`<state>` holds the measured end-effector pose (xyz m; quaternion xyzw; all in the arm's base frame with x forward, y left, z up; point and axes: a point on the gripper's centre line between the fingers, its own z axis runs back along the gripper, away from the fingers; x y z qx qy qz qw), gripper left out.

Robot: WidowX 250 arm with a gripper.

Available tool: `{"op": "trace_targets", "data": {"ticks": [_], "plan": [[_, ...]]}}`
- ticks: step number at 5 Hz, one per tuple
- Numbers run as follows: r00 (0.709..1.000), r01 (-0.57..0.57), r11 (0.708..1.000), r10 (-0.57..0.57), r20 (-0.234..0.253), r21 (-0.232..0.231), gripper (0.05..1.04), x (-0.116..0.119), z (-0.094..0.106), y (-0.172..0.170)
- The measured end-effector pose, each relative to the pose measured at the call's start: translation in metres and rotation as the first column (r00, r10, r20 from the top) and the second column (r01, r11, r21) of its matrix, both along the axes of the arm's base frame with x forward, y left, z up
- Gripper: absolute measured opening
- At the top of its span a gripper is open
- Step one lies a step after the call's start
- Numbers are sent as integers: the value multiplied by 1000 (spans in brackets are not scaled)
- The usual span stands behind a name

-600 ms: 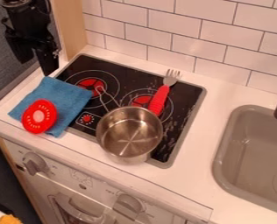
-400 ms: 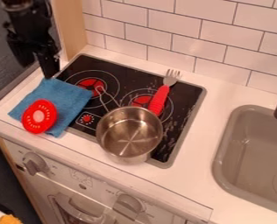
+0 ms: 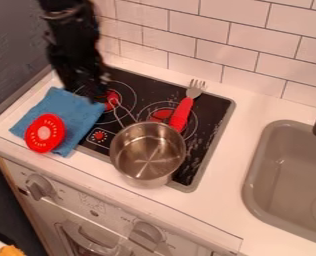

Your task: Move the silver pot on the upper left of the stove

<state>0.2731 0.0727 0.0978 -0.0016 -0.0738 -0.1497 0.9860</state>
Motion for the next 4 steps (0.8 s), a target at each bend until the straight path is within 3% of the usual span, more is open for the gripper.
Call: {"op": "trace_targets", "data": {"ticks": [1,2,3,4], "plan": [[989,149,989,-149,5,13,1001,-16,2,-50],[973,231,973,-230,-22,29,1001,-29,-16,-100],[972,229,972,-227,-54,44,1001,-32,-51,-137],[975,217,974,-212,-71,72,1001,-30,-73,-144]]}}
